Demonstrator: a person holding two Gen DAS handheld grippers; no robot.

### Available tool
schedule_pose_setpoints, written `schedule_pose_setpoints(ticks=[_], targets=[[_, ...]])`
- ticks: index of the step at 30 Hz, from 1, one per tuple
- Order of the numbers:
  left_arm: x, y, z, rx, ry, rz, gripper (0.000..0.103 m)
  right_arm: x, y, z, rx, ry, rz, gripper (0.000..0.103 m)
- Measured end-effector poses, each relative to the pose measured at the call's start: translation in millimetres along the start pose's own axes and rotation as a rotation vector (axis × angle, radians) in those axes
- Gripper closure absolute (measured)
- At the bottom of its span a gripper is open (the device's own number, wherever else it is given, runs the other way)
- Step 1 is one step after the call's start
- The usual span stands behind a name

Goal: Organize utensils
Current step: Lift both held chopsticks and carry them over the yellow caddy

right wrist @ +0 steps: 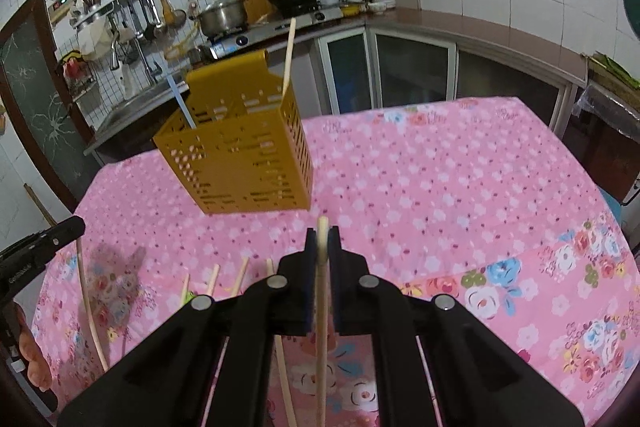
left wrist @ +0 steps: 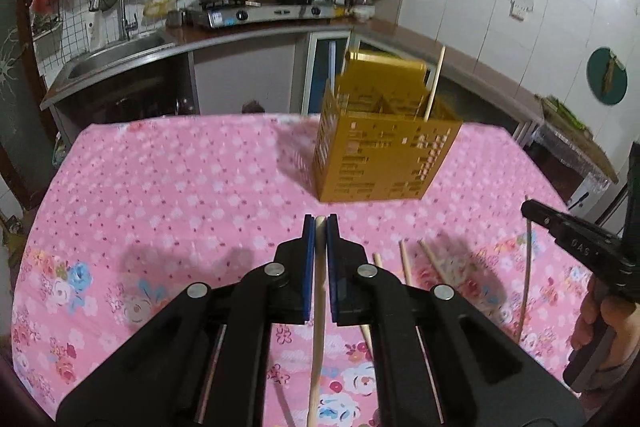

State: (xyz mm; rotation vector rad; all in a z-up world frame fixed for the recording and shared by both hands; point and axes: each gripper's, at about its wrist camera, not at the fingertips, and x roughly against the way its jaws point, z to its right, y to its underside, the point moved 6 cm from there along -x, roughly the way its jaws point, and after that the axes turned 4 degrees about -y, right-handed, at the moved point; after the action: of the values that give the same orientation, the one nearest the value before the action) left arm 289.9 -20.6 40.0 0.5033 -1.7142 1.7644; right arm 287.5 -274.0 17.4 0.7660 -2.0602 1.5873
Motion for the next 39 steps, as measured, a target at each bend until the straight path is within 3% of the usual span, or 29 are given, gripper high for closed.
schedule_pose_setpoints(ticks=[24,39], targets=[[39.0,-71.3,12.9,0.014,0.064,0.242,0.099,54.7,-70.5,-18.0,0.037,-0.038,0.269,0.097],[58.8,-179.8,47.3,-0.051,-0.020,0.553,0.099,79.2,-176.4,-63.3,0.144,-0.035,0.580,0.097]])
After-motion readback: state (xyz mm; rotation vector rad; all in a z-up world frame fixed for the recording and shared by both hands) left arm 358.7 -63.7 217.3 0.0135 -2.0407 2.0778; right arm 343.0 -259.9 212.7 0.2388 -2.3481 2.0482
